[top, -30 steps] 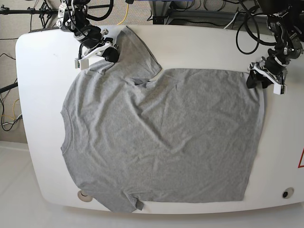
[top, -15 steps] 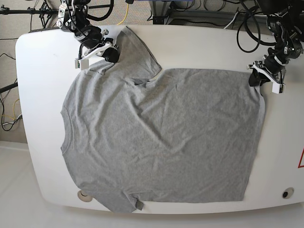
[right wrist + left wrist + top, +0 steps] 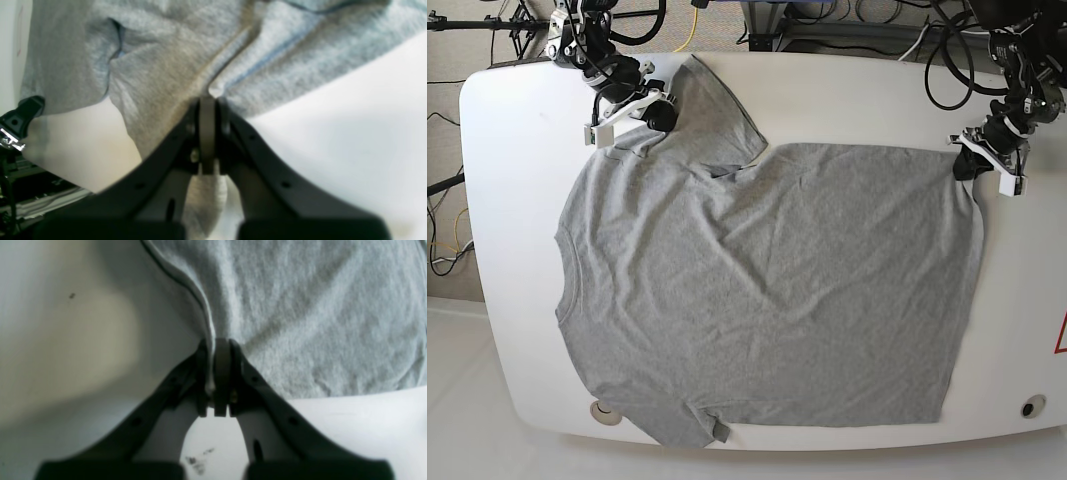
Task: Fold the T-shirt properly
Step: 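Move the left gripper to the hem corner and grasp it, then pull the held shirt edge taut between both grippers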
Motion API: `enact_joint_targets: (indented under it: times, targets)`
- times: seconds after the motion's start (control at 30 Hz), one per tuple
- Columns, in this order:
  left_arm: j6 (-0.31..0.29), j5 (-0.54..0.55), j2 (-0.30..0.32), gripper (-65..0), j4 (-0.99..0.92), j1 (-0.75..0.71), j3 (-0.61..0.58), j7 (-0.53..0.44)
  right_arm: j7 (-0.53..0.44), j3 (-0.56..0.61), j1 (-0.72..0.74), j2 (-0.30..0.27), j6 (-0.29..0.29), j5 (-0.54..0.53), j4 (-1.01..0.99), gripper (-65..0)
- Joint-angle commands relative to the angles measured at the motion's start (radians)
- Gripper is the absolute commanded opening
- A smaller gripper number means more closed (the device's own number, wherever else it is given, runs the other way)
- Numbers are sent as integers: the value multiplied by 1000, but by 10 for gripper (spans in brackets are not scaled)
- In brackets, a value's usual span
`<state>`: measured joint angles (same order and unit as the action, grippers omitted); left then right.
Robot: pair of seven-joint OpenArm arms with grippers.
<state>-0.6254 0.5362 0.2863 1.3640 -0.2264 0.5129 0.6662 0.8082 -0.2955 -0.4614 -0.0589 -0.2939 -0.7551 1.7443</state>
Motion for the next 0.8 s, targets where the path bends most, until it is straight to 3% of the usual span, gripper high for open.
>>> enact_joint_targets:
  times: [0.0,0.77]
  targets:
    - [3,-17,11,-650,28,-16,0,33,-5,-9,-5,-7,-7,-8,42,-650]
    - [0,-25,-8,-650,240,-224,51,45,-9,-65,-152,-12,-7,1,191,-650]
